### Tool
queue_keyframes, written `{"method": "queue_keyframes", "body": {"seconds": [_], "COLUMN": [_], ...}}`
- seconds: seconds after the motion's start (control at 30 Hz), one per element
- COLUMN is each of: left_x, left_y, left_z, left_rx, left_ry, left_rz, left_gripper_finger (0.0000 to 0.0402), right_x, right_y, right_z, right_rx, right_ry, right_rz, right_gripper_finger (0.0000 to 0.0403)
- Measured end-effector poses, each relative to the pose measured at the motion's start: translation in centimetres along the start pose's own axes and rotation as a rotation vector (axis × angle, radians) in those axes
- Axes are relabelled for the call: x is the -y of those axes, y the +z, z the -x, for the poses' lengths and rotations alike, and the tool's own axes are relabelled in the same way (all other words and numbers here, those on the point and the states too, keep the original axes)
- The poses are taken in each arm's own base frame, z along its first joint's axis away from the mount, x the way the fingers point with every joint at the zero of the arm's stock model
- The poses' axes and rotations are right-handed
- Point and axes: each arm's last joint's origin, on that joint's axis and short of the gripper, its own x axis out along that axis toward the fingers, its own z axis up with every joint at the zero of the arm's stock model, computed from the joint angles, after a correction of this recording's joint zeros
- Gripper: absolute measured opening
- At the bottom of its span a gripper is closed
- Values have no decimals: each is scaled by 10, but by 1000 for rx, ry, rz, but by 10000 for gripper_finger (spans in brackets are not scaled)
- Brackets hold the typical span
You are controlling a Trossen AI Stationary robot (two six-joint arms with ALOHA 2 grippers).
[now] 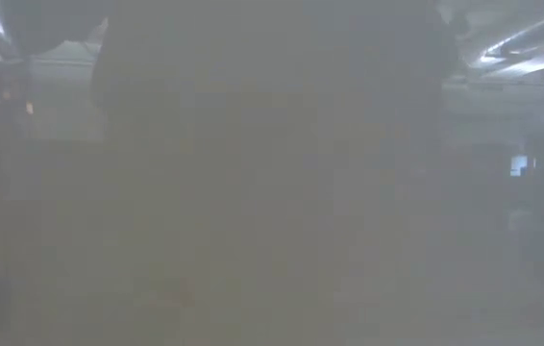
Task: Pick & Place USB Port
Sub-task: Put the pink charger cable into the gray bin
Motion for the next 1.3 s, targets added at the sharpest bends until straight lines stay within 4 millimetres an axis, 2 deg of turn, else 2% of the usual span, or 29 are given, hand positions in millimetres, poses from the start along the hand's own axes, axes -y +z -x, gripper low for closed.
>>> {"method": "queue_keyframes", "body": {"seconds": [0.2, 0.33, 0.63, 0.87, 1.3], "left_x": [2, 3, 5, 7, 7], "left_y": [1, 1, -1, -2, -2], "left_z": [-8, -9, -7, -7, -7], "left_rx": [-28, -40, -46, -47, -43], "left_ry": [12, -2, -16, -21, -13], "left_rz": [-8, -2, -1, -12, -1], "left_gripper_finger": [170, 170, 170, 170, 170], "right_x": [-4, -9, -7, -5, -5], "right_y": [9, 20, 13, -3, -3], "right_z": [-35, -49, -53, -54, -56], "right_rx": [-108, -134, -221, -275, -230], "right_ry": [60, 63, 54, 45, 45], "right_rz": [19, 66, 136, 131, 89], "right_gripper_finger": [187, 187, 184, 169, 81]}}
